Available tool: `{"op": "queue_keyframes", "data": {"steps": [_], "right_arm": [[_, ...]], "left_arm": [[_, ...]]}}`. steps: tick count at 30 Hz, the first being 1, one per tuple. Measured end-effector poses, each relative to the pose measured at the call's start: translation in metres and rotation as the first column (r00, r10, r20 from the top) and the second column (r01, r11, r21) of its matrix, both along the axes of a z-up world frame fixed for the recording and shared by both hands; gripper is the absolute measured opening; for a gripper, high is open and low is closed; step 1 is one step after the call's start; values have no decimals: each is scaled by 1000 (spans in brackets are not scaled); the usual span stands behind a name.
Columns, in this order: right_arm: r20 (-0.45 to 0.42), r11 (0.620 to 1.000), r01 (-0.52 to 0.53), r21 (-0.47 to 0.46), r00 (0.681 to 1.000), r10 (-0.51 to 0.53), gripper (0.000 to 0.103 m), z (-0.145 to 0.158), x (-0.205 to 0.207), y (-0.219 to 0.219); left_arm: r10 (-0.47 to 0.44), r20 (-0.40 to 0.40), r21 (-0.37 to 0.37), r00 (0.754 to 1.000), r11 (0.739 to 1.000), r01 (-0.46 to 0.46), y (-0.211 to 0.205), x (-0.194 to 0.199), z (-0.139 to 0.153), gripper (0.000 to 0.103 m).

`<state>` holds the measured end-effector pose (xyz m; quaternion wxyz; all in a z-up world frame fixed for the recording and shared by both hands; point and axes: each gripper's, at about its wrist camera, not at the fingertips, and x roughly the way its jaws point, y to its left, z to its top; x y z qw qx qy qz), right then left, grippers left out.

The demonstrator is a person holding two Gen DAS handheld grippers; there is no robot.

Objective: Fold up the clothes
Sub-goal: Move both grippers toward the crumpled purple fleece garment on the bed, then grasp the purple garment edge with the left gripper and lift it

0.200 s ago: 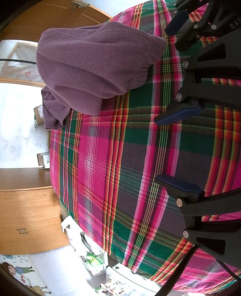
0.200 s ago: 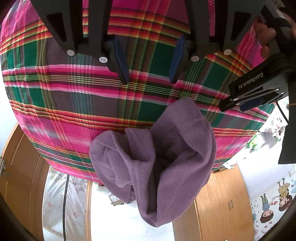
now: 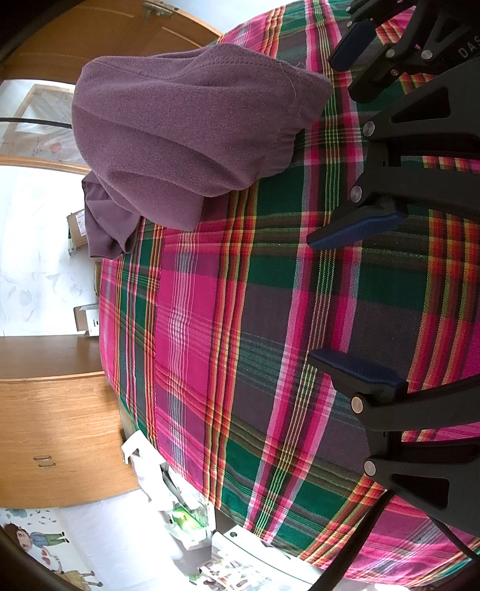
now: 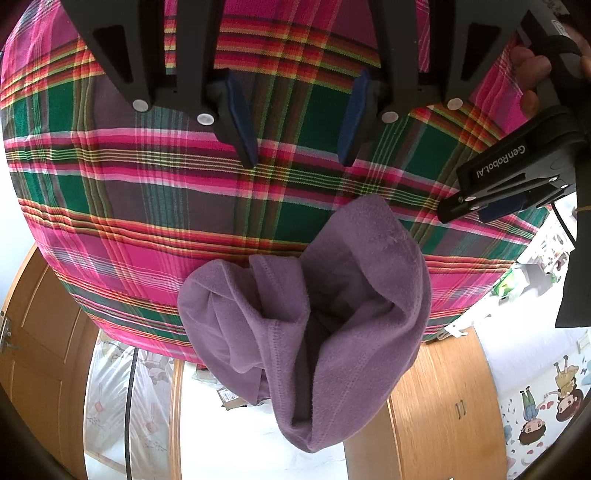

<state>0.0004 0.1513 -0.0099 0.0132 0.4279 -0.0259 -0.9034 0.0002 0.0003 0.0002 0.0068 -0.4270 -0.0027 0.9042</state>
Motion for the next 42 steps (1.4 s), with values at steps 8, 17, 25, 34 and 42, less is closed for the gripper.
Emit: {"op": "queue_keyframes", "data": {"steps": [8,17,25,34,42], "right_arm": [[-1,1000,-5,-15,1000,5,49,0,0,0],[-9,998,-15,-54,1000,14,50,-1,0,8],[-79,993,-88,-80,994,81,36,18,11,31],[-131,992,-87,-88,989,75,36,34,6,48],[-126,987,-155,-49,981,148,35,22,-17,48]], "left_arm": [[0,0,-2,1000,1000,0,0,0,0,58],[-12,0,-4,1000,1000,12,0,1,1,58],[-283,9,213,959,938,275,1,9,19,51],[-346,13,247,938,910,332,23,12,40,51],[-329,21,230,944,921,315,37,8,55,51]]}}
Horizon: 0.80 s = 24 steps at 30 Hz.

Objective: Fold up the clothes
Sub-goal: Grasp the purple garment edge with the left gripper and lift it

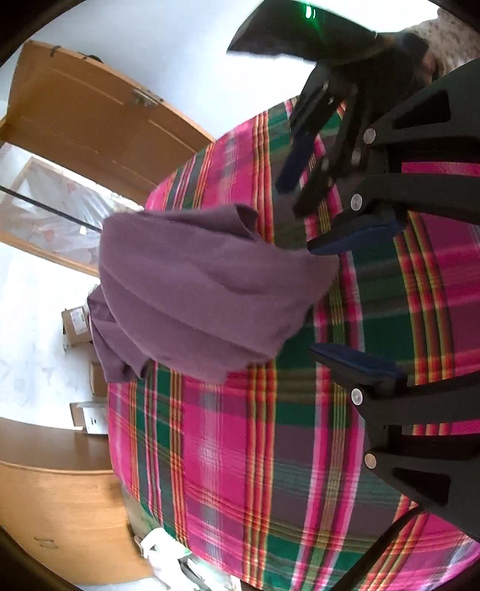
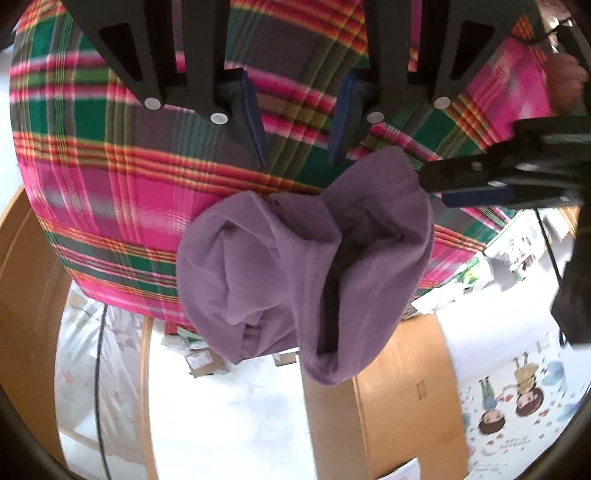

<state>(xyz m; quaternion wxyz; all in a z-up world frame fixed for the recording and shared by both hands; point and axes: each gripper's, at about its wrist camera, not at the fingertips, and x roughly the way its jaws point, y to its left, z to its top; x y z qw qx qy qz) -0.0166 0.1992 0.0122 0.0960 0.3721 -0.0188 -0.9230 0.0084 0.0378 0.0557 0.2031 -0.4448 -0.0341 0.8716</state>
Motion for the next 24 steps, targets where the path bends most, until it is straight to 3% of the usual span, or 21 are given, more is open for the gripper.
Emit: {"op": "queue_keyframes", "data": {"steps": [2,5,13,19,20,21,22,24], "right_arm": [[7,1000,-6,-12,1000,6,35,-3,-10,1],[-17,998,-48,-40,999,47,35,-2,-16,-2],[-8,997,-64,-32,998,63,35,-5,-43,-12],[54,994,-34,-102,998,39,35,-12,-75,-9],[58,995,-35,-89,998,40,30,-12,-79,-10],[56,997,-35,-62,998,38,18,-11,-81,-12],[52,998,-41,-50,998,44,12,-10,-82,-14],[48,997,-55,-51,997,57,9,-7,-82,-14]], "left_arm": [[32,5,-62,999,998,-32,4,-6,-1,51],[58,24,-39,998,998,-57,-2,-14,1,51],[156,0,-73,988,985,-156,-23,-33,2,51],[231,26,-71,973,971,-229,-46,-56,-3,39],[237,32,-64,971,970,-235,-49,-59,-5,38],[246,41,-59,968,968,-243,-53,-62,-7,37],[255,50,-58,966,966,-252,-54,-64,-10,34],[262,65,-49,963,965,-259,-53,-67,-16,27]]}}
